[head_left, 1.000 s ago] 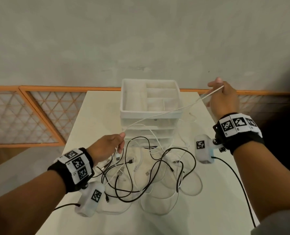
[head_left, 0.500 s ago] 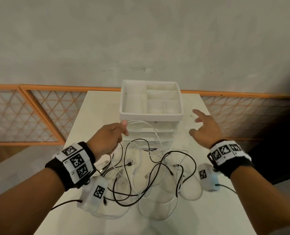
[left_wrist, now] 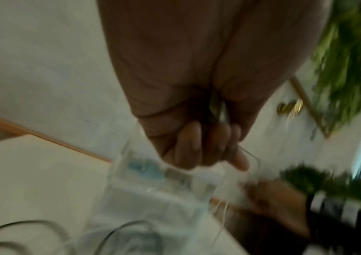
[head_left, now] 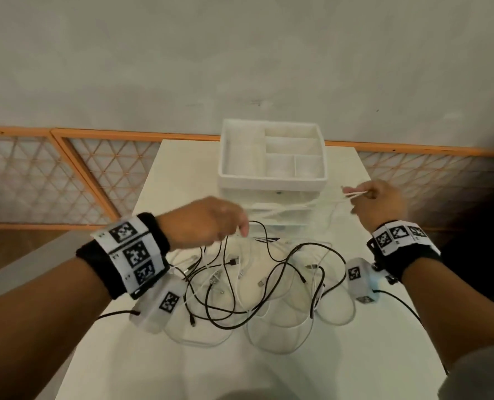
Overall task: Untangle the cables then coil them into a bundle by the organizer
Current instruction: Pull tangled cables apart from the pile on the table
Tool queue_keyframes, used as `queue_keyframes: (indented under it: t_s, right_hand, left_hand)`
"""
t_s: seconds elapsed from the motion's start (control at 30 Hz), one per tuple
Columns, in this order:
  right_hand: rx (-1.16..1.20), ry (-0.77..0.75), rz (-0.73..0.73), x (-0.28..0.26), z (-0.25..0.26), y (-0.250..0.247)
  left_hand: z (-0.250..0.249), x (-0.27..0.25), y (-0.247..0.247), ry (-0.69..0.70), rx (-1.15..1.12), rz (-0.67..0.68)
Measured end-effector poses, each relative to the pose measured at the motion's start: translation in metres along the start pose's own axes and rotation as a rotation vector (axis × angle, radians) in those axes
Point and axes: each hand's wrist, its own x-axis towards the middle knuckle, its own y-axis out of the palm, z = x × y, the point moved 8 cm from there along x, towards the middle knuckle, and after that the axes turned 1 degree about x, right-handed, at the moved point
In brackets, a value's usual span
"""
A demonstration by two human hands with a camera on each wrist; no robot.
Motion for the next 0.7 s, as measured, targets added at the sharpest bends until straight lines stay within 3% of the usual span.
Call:
queue_keyframes:
  t_s: [0.07,0.13,0.2,0.3,0.37,0.43,0.53,0.57,0.63,0.7]
  right_hand:
    - [-0.037,-0.043,0.045,-0.004,-0.006,0.015]
    - [-0.317,-0.051,0.274,-0.023,-0.019,0.047]
    - [-0.464,-0.078,0.382,-0.044,-0.018,0.066]
    - [-0.24,-0.198,0.61,-0.098,0.019,0.097]
    - [-0.254,-0.28,0.789,-0.131,0.035,0.124]
    - [-0.302,-0.266,0.73,-0.128,0.038,0.133]
    - [-0.107,-0.205,0.321,-0.094,0.034,0.108]
    - [0.016,-0.202,0.275,-0.093,0.034,0.104]
    - [0.165,-0.231,0.37,-0.108,0.034,0.117]
    - [0.171,-0.233,0.447,-0.132,0.028,0.134]
  left_hand:
    - [0.036,0.001,0.022,-0.089,0.254,0.049]
    - [0.062,0.001,0.03,-0.157,0.349,-0.045]
    - [0.074,0.002,0.033,-0.167,0.356,-0.141]
    - [0.068,0.004,0.039,-0.059,0.285,-0.189]
    - [0.052,0.003,0.041,0.034,0.189,-0.188]
    - [0.04,0.001,0.041,0.072,0.21,-0.162]
    - [0.054,-0.001,0.044,-0.036,0.331,-0.12]
    - [0.064,-0.002,0.044,-0.104,0.336,-0.139]
    - [0.084,-0.005,0.039,-0.236,0.304,-0.223]
    - [0.104,-0.008,0.033,-0.332,0.189,-0.335]
